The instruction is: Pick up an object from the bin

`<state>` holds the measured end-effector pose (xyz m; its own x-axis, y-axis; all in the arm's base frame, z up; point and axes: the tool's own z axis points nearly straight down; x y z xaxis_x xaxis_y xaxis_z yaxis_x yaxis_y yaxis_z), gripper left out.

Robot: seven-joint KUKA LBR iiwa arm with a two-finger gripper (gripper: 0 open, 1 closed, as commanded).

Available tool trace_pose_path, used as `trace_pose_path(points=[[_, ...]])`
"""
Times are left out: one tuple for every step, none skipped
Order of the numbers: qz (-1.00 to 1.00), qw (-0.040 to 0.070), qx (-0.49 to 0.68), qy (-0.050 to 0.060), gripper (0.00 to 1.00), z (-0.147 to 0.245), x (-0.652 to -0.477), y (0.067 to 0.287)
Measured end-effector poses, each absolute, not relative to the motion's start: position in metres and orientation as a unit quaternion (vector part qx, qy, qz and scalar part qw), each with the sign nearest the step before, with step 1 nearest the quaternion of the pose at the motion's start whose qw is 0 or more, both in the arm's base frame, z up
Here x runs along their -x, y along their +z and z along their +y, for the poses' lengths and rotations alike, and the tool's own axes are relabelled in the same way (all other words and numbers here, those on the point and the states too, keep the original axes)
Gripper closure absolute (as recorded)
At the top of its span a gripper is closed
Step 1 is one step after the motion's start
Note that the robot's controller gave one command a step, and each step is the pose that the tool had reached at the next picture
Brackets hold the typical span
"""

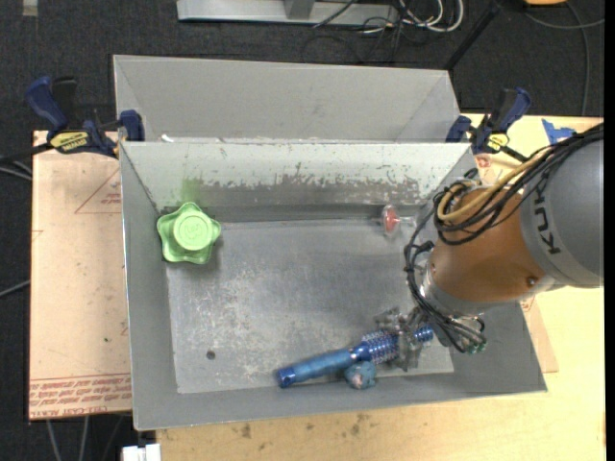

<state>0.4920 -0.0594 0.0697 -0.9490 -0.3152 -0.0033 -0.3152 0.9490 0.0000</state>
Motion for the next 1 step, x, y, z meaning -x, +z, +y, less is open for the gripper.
trace_pose_path(points=[[0.988, 0.005, 0.152, -0.001, 1.0, -0.044, -0.5105, 0.2124]])
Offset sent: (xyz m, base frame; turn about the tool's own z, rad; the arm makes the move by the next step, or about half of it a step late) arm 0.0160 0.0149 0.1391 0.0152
